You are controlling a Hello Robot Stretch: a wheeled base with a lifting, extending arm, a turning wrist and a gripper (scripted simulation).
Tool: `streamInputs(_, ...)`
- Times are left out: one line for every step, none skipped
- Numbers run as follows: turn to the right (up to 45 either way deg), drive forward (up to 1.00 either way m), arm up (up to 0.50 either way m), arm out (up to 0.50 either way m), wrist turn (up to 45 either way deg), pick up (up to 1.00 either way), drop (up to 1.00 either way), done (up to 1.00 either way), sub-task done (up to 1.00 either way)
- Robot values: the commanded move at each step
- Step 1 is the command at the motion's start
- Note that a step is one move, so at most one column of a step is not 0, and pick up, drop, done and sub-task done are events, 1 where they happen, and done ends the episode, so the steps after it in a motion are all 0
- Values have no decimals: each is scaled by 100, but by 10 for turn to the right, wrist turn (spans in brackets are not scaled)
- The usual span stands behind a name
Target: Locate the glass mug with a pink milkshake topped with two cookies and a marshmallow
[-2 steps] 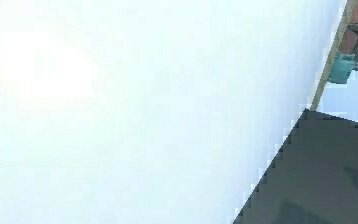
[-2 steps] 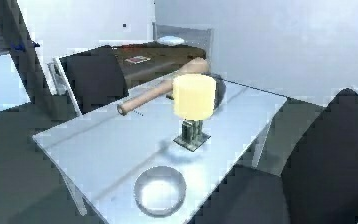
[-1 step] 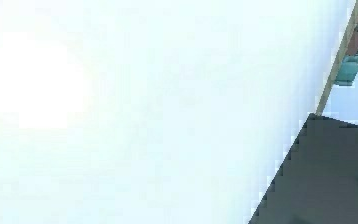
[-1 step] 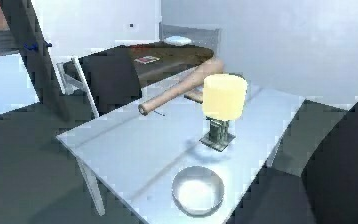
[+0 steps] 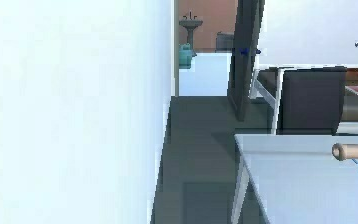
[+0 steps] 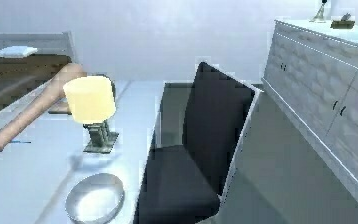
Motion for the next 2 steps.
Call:
streamInputs(0,100,0,0,0,0,0,0,0)
streamInputs(60,0,0,0,0,0,0,0,0)
